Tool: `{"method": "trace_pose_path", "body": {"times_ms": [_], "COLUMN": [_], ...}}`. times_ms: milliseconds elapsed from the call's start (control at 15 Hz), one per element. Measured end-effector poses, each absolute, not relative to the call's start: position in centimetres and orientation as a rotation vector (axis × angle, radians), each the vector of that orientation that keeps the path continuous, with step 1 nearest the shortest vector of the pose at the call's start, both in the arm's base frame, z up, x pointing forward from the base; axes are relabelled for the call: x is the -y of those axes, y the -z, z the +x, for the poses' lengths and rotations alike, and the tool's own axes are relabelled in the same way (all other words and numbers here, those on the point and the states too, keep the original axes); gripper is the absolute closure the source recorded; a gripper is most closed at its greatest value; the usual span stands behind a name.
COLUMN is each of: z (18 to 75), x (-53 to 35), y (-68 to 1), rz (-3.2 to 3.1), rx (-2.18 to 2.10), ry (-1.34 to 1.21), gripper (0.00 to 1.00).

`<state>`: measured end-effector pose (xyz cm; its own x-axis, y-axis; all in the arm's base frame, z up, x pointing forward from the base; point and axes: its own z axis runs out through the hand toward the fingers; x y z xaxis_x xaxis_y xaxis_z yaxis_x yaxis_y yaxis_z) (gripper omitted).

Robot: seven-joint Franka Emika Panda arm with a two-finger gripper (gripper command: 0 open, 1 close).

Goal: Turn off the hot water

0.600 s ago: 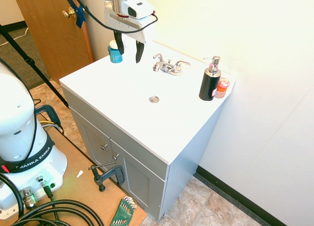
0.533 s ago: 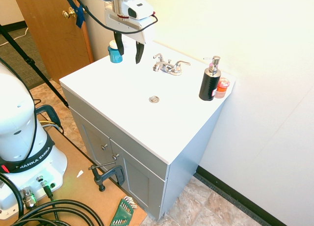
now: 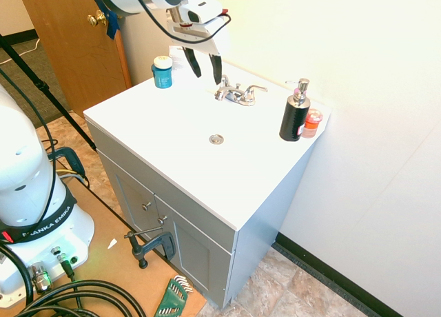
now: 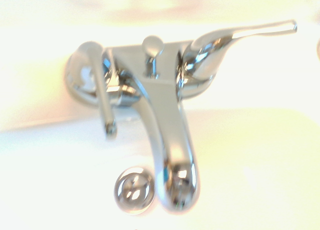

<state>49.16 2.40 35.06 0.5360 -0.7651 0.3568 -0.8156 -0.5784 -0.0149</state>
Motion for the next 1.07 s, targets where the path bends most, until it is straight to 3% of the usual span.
{"method": "trace_pose_path", "body": {"times_ms": [400, 1067], "z": [55.6, 56.5], "x": [-3.2, -7.5], "y": [-31.4, -29.6], "rz": [2.539, 2.584], "rx": [1.335, 1.329], "ry": [-0.587, -0.519], "gripper": [0.00, 0.00]}}
